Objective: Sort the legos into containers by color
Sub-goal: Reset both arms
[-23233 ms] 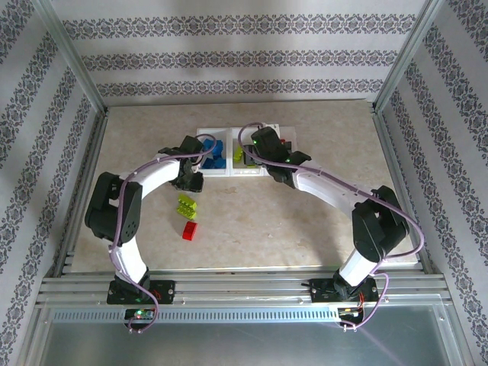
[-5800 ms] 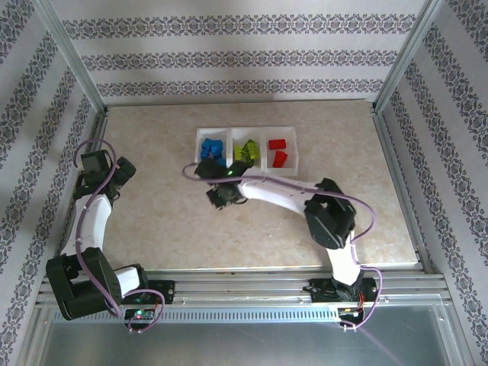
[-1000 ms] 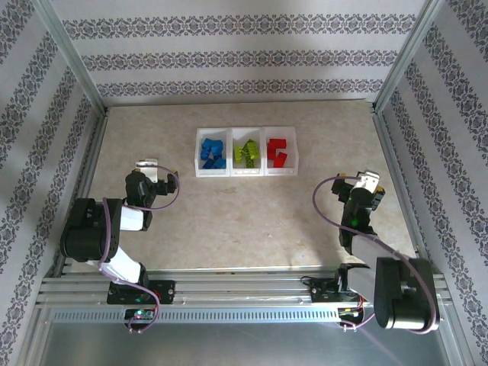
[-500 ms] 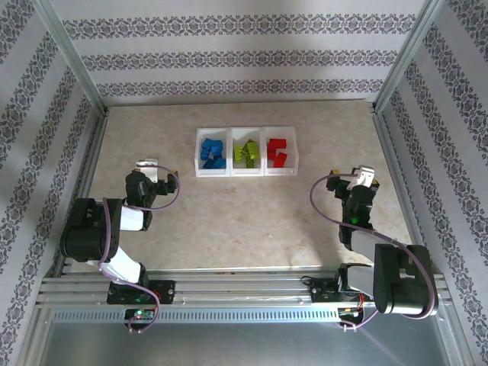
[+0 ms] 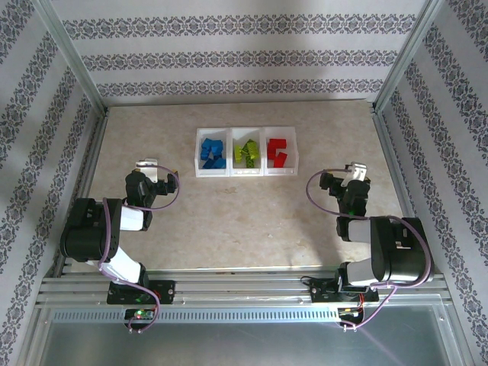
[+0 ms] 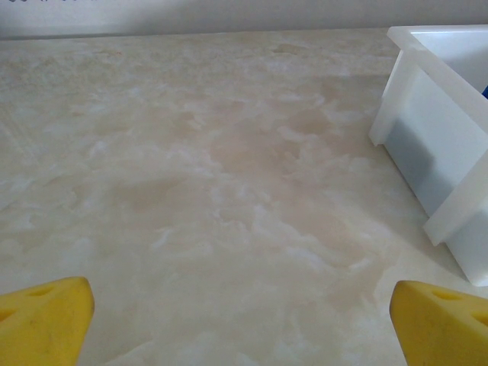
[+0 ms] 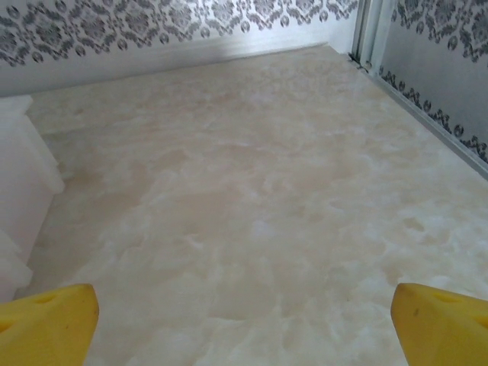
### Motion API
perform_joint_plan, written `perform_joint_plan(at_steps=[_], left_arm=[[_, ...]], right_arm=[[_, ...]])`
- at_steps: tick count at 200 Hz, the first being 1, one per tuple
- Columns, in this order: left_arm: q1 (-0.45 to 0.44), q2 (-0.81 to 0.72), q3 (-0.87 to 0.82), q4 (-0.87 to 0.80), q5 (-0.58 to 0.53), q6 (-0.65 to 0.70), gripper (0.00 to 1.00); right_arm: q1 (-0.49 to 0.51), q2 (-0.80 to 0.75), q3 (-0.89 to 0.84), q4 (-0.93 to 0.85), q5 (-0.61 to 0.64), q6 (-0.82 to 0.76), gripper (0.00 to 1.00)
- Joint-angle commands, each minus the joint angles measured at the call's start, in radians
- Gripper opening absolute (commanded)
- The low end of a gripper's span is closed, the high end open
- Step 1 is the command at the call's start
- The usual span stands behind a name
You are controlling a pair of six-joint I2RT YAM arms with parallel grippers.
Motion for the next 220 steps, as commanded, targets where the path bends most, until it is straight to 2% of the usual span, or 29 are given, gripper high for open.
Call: perform_joint_plan(at_steps=[1,13,26,35,54,95,116,220], left_arm=[[0.003,0.001,0.013,0.009,0.011,-0.017,1.0],[0.003,0.001,0.012,0.009,0.01,-0.017,1.0],[0.003,0.001,0.012,0.01,0.012,-0.018,1.0],[0.003,0.002,0.011,0.012,0.013,-0.017,1.0],[0.003,0.001,0.011,0.012,0.014,-0.016,1.0],[0.003,0.002,0.013,0.01,0.017,-0.014,1.0],[0.003,0.001,0.012,0.01,0.017,-0.014,1.0],[0.003,0.001,0.014,0.006,0.013,-0.014,1.0]], right_arm=[[0.011,0.076,0.004,0.133,-0.079,-0.024,0.98],[0.011,0.151,0.021,0.234,-0.152,-0.032,0.98],[0.011,0.104,0.07,0.066,-0.191,-0.057,0.98],[0.012,0.107,0.104,-0.006,-0.183,-0.055,0.98],[0.043,0.117,0.105,-0.012,-0.115,-0.069,0.98],[0.043,0.117,0.105,-0.006,-0.119,-0.069,0.98],[0.044,0.12,0.138,-0.019,-0.184,-0.093,0.98],[0.045,0.118,0.137,-0.021,-0.164,-0.087,0.98]])
